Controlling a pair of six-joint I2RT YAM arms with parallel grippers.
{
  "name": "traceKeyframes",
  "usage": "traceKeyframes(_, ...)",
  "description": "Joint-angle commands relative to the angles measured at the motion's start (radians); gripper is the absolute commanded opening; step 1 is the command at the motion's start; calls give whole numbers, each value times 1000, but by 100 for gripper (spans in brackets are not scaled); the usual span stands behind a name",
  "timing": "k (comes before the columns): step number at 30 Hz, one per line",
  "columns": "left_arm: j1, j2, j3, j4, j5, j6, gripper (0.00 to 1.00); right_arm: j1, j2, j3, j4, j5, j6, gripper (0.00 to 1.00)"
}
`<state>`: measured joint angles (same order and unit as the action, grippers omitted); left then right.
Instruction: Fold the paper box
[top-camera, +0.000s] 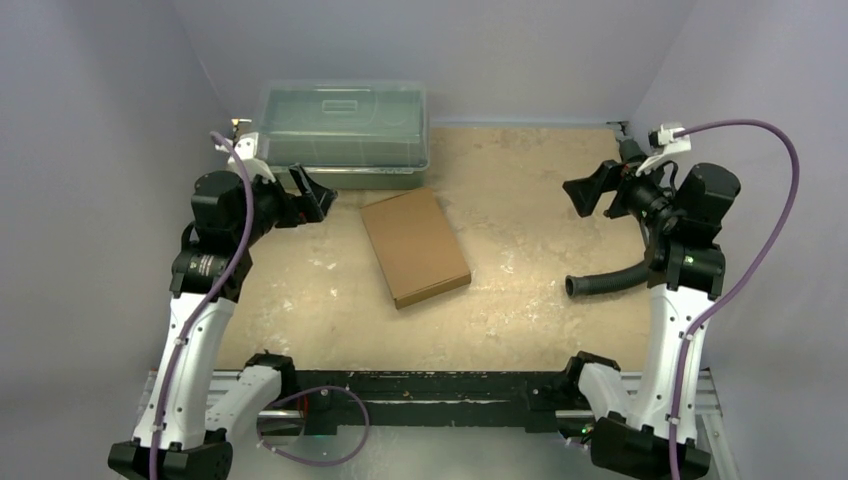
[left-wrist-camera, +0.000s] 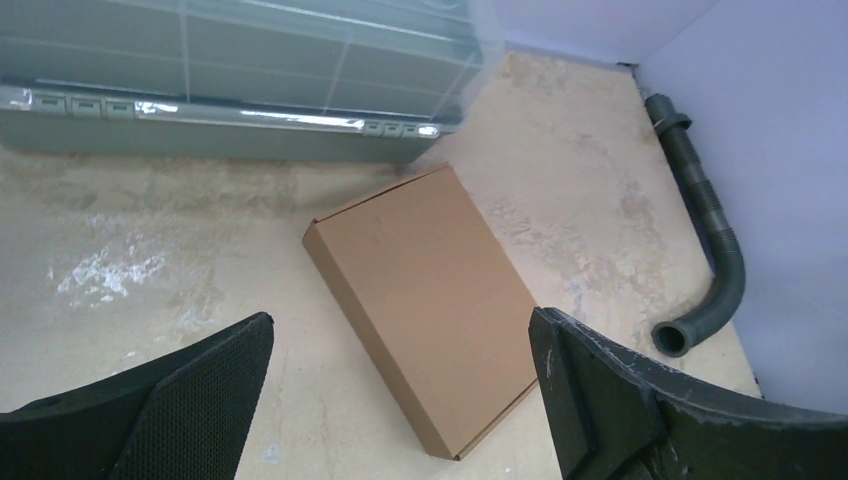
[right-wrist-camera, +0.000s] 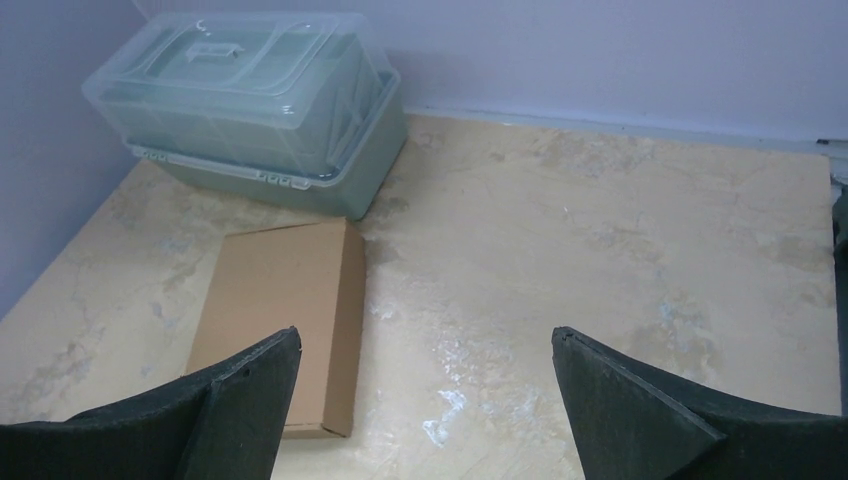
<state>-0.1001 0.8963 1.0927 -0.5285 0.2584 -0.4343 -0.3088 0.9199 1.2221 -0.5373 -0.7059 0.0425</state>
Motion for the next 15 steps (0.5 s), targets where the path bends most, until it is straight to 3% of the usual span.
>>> traceKeyframes(1,3,-36,54,-11,52,4,99,-3,5,32,34,69,84,99)
traceKeyframes(15,3,-65,23,19,79,-18,99,-3,-55,-44,84,53,77,99)
